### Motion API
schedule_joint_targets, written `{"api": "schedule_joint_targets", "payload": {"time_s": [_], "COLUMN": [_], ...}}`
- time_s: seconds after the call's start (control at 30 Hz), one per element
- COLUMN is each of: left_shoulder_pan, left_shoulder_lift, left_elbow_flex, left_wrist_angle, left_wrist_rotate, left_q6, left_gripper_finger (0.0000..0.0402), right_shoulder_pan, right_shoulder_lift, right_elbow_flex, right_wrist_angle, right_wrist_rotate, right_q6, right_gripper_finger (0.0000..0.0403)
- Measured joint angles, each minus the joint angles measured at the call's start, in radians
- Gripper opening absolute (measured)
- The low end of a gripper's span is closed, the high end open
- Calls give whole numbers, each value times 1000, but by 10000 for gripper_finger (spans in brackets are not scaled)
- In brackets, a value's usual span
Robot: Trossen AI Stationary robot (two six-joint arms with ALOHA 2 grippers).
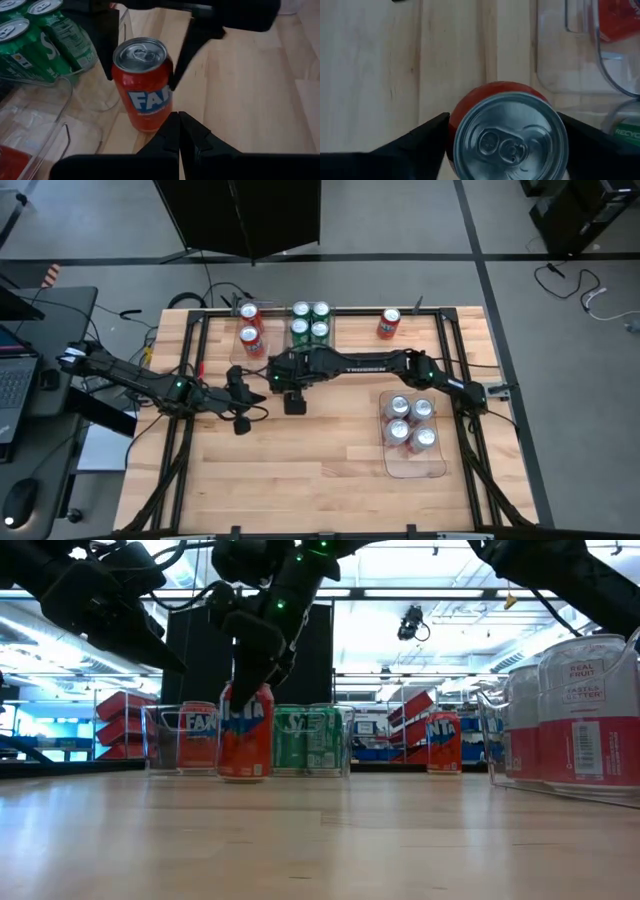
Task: Sort soda cans
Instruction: Put the bottom red soda can into the top left transparent bin
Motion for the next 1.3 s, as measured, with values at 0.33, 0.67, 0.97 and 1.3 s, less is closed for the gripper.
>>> {"api": "schedule_joint_targets", "payload": {"time_s": [0.33, 0.67, 0.97, 1.3], "left_shoulder_pan": [0, 0, 8, 156], "left_shoulder_lift": [0, 0, 0, 2], "left_elbow_flex": [0, 0, 78, 258], "left_wrist_angle": [4, 31, -20, -219], "left_wrist_rotate": [9, 9, 104, 326], "left_q6": [31, 82, 57, 81], "left_gripper_finger": [0, 0, 0, 0], "right_shoulder_pan": [46, 84, 94, 64], "right_shoulder_lift": [-13, -143, -250, -423], "right_elbow_flex": [42, 41, -1, -506], "right_wrist_angle": [5, -54, -211, 181], "right_wrist_rotate": [62, 158, 267, 260], "right_q6": [-6, -3, -19, -43], "right_gripper_finger": [340, 279, 39, 4]}}
